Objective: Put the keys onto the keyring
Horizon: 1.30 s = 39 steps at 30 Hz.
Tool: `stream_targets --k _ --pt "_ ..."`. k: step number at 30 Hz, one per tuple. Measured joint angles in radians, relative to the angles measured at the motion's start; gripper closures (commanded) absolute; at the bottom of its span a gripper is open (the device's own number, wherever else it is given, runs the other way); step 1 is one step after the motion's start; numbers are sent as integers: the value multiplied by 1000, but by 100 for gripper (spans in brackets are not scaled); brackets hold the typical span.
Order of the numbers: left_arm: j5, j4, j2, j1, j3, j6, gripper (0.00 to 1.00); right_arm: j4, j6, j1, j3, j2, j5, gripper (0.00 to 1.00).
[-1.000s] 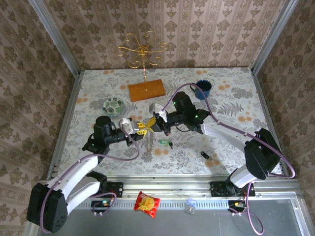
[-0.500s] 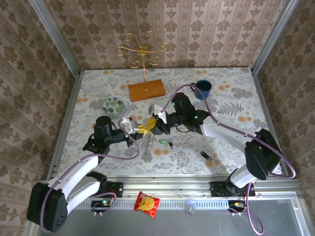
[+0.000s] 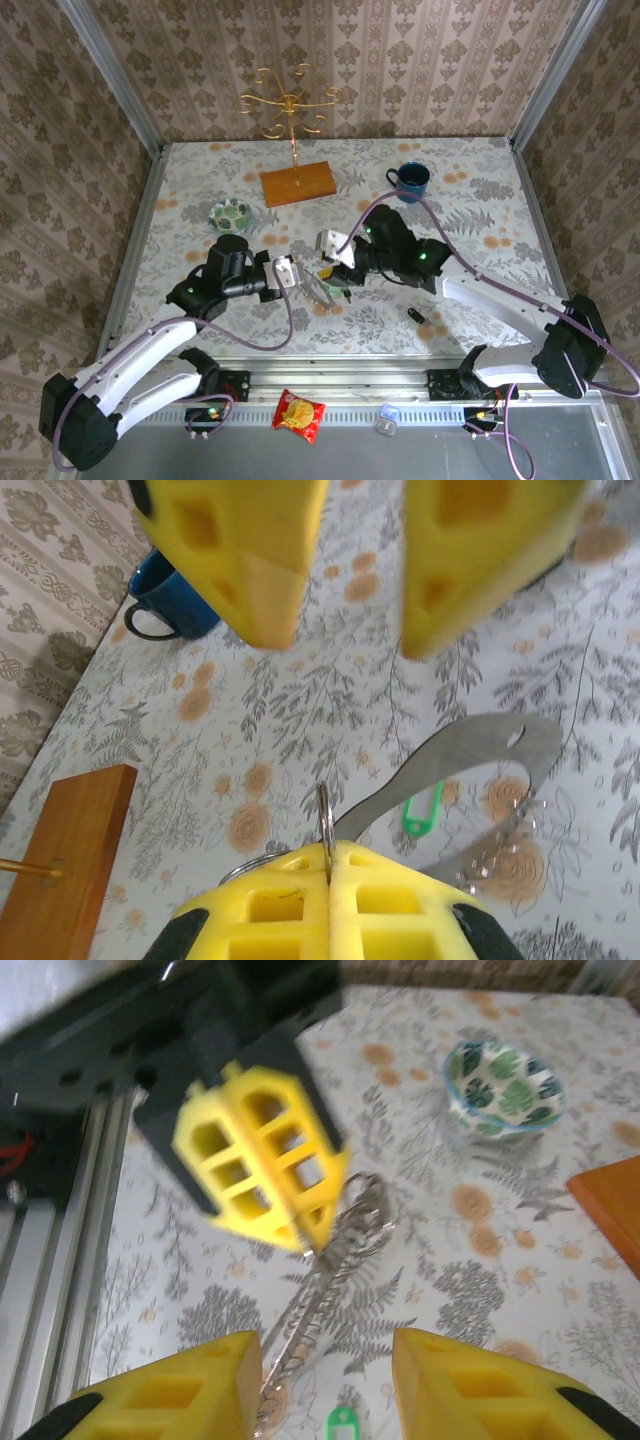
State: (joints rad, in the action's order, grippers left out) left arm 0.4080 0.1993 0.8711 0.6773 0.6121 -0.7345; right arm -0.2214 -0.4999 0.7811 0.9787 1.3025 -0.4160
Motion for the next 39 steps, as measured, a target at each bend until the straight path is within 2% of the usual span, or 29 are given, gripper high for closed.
stream_targets --k 7,17,26,29,32,34,36,39 --pt "-58 93 39 37 44 -69 100 63 -29 24 -58 7 5 71" --pt "-25 117 48 42 51 -66 100 206 -50 24 -122 41 -33 71" --pt "7 117 50 42 51 -47 100 286 -51 25 -137 73 -47 76" --pt "13 117 51 42 51 -44 100 302 -51 27 -137 73 -58 83" --pt "14 117 53 42 51 -40 100 310 -52 29 -137 73 -70 98" --pt "14 119 53 42 51 -28 100 311 -55 29 -139 73 -75 100" --pt "14 121 53 42 51 -14 84 315 -55 29 -143 73 -85 100" --pt "16 102 42 38 46 32 77 346 -46 24 -162 73 -107 100"
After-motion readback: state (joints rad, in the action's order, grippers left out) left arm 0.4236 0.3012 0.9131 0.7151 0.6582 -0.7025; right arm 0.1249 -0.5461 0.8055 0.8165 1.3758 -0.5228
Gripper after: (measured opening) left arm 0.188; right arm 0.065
